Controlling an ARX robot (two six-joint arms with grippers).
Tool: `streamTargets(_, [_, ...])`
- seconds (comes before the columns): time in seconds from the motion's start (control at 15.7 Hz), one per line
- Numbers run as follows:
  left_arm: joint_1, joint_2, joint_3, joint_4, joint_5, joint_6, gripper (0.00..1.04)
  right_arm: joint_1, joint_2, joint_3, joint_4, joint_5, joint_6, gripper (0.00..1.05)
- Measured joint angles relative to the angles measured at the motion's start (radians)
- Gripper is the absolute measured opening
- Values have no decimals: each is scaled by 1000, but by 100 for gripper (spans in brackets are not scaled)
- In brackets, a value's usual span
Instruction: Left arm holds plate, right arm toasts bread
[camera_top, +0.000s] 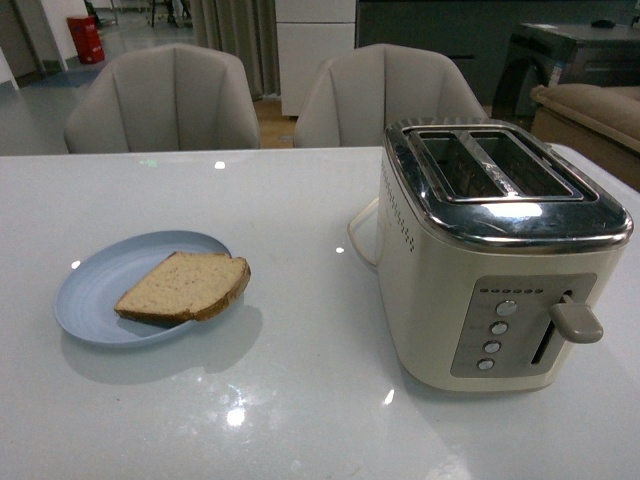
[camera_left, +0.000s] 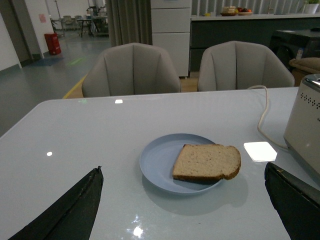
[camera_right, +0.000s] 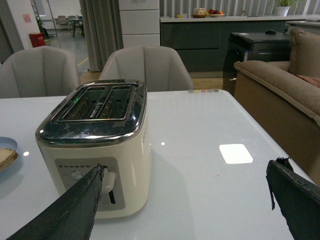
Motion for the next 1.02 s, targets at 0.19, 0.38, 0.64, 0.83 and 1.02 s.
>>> streamTargets(0.19, [0, 0, 0, 0, 0, 0, 98, 0, 0, 0, 0, 0, 0, 98])
streamTargets(0.38, [0, 0, 0, 0, 0, 0, 98, 0, 0, 0, 0, 0, 0, 98])
streamTargets(0.64, [0, 0, 0, 0, 0, 0, 98, 0, 0, 0, 0, 0, 0, 98])
streamTargets(0.83, [0, 0, 0, 0, 0, 0, 98, 0, 0, 0, 0, 0, 0, 98])
streamTargets(1.02, [0, 0, 0, 0, 0, 0, 98, 0, 0, 0, 0, 0, 0, 98])
